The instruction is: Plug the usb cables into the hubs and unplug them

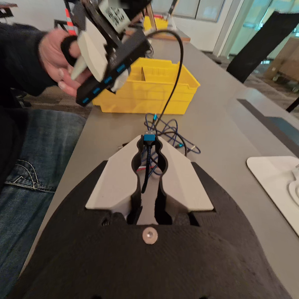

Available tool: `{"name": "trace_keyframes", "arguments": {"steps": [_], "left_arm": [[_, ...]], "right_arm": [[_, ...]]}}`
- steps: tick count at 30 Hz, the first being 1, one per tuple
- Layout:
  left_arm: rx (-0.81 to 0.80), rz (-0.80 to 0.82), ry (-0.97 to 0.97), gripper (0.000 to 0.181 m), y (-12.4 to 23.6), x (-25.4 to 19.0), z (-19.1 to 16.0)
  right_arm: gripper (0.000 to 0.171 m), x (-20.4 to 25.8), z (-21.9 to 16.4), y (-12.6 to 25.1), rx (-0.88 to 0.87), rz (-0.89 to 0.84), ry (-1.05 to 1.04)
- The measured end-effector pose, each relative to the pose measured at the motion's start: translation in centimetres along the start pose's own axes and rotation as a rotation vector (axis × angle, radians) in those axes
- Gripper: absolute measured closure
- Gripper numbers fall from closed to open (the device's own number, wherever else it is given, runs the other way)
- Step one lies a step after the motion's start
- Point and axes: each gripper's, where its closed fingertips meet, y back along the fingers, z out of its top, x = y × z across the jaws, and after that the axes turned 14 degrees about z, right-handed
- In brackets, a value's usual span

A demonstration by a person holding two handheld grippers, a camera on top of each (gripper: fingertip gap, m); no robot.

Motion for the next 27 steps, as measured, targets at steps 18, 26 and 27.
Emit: {"name": "trace_keyframes", "arguments": {"steps": [18,26,27], "left_arm": [[0.054,-0.025,-0.024,0.17,2.7,0.3,-3.6],[0.095,-0.115,-0.11,0.17,3.1,-2.1,-4.2],[0.1,-0.119,-0.127,0.17,3.1,-2.3,-4.3]], "right_arm": [[0.079,-0.1,-2.5,-8.2,0.347,0.082,-0.114],[0.045,-2.4,-3.8,-12.5,0.454,0.097,-0.201],[0.046,-2.8,-4.0,-13.0,0.459,0.098,-0.214]]}}
